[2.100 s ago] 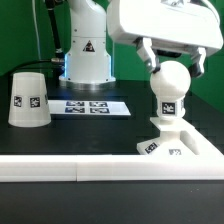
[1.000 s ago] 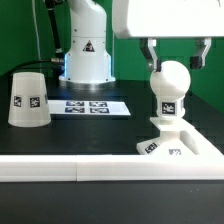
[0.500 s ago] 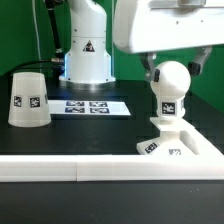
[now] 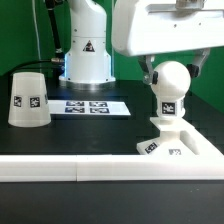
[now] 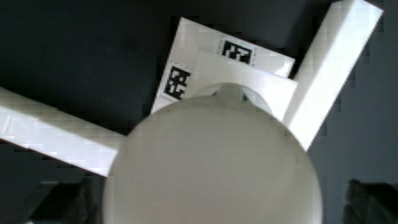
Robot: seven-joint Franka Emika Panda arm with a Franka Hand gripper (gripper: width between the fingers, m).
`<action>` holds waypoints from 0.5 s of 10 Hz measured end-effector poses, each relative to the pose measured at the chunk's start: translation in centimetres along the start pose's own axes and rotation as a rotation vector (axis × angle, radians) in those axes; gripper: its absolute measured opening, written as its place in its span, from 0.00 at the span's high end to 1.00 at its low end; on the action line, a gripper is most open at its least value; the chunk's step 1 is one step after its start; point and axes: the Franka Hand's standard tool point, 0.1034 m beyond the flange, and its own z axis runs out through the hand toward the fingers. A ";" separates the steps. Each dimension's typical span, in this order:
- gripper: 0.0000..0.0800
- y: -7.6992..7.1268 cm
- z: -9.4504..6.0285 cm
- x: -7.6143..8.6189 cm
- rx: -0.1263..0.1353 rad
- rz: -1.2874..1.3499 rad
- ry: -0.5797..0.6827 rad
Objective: Assemble lamp
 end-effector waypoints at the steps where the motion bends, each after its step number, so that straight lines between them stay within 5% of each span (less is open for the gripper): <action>1: 0.28 0.1 0.0 0.2 -0.004 0.001 0.017; 5: 0.29 0.1 0.0 0.4 -0.008 0.028 0.029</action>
Offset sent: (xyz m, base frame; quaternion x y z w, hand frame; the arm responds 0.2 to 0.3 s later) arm 0.0000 0.0000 0.0000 0.0000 0.0000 0.0000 1.0000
